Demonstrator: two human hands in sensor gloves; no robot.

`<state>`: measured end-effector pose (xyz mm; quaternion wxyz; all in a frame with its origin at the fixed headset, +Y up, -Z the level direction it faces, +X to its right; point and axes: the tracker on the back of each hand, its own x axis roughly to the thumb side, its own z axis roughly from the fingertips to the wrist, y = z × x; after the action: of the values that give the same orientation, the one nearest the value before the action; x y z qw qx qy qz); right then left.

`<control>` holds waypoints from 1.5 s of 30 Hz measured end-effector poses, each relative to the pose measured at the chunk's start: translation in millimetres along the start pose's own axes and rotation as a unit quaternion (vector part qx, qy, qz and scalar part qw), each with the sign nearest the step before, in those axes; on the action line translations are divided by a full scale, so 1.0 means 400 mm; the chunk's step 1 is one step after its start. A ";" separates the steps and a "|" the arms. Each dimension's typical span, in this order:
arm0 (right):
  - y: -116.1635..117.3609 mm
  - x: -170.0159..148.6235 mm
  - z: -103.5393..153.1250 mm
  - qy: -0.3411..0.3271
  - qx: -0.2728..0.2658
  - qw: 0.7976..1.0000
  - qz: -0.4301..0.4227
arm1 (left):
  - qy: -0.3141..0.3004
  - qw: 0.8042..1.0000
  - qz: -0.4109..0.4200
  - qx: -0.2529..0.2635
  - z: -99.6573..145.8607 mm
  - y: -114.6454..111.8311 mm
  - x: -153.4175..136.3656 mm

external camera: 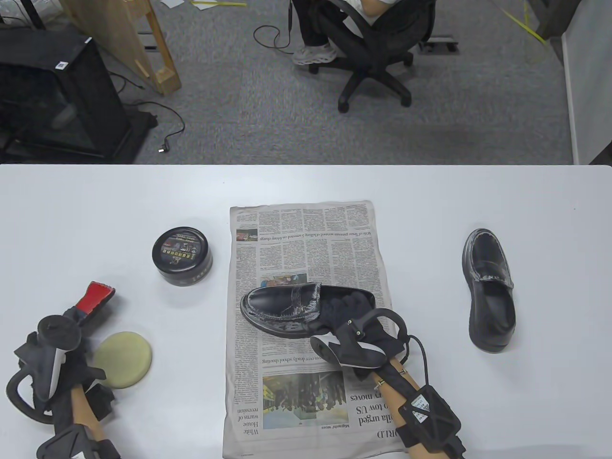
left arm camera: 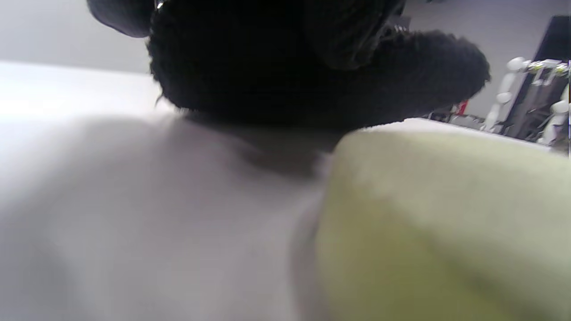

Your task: Dip and apply leather care cream with polishing sponge on shoes

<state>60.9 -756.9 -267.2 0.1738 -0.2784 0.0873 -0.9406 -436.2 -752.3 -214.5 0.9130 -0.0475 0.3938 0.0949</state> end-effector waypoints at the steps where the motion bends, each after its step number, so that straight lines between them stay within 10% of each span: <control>1: -0.001 0.000 0.000 -0.002 0.006 1.000 0.001 | -0.001 1.000 -0.008 -0.027 -0.005 -0.010 -0.002; 7: -0.013 0.002 0.000 -0.004 0.024 1.000 0.017 | -0.030 0.995 0.033 -0.090 -0.010 -0.018 -0.002; 12: -0.054 -0.007 0.008 0.007 0.028 1.000 0.003 | -0.066 0.992 0.095 -0.048 0.006 0.018 0.012; 20: -0.149 -0.059 0.095 0.019 -0.026 0.998 -0.056 | -0.265 0.956 0.123 -0.011 0.119 0.087 0.229; 25: -0.147 -0.082 0.204 0.009 -0.039 0.993 -0.115 | -0.329 0.944 -0.003 -0.014 0.161 0.113 0.400; 35: -0.083 -0.099 0.258 0.037 -0.010 0.987 -0.159 | -0.288 0.952 -0.095 -0.042 0.077 0.056 0.585; 45: -0.072 -0.120 0.257 0.071 -0.009 0.983 -0.168 | -0.231 0.965 -0.095 -0.081 -0.034 -0.091 0.587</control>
<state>147.5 -719.0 -198.0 0.0045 -0.2233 0.0595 -0.9729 -280.5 -758.1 -394.1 0.9771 -0.1358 0.1567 0.0476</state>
